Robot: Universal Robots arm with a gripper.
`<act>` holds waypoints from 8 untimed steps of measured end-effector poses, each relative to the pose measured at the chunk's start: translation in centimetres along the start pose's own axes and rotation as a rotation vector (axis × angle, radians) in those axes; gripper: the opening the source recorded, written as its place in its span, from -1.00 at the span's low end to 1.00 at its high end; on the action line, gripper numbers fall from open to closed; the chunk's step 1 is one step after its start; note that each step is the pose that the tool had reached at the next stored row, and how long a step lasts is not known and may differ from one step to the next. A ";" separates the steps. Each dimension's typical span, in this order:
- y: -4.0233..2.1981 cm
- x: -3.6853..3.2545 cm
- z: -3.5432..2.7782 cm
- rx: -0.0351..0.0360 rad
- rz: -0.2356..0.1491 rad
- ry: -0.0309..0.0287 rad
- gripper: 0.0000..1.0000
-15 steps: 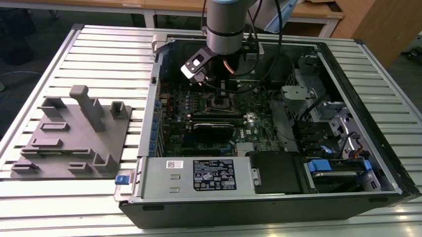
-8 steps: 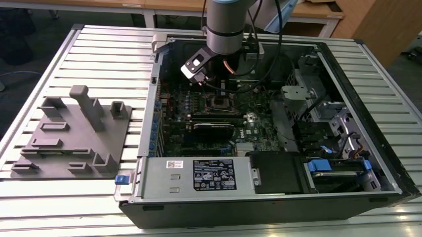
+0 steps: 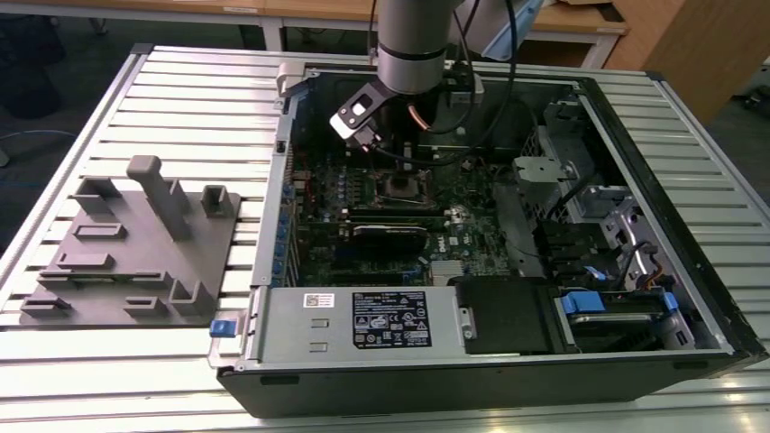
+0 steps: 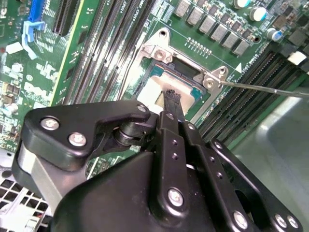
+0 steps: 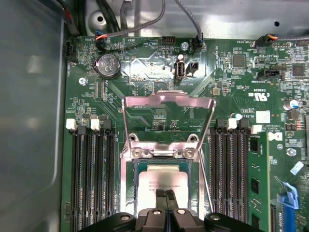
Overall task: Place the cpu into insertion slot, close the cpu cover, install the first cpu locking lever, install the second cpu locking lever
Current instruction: 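Place the cpu into insertion slot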
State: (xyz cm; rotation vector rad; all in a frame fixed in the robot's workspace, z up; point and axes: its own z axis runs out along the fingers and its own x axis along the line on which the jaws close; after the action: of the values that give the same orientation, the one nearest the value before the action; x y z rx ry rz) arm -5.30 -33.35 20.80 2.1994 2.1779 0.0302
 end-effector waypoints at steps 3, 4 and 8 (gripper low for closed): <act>0.02 -0.01 -0.33 0.0001 0.000 -0.0001 -0.80; 0.02 0.00 -0.32 -0.0001 0.000 0.0002 -0.80; 0.02 -0.01 -0.37 0.0000 0.000 0.0000 -0.80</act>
State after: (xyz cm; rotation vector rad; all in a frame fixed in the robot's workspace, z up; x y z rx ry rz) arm -5.30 -33.35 21.17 2.1994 2.1779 0.0303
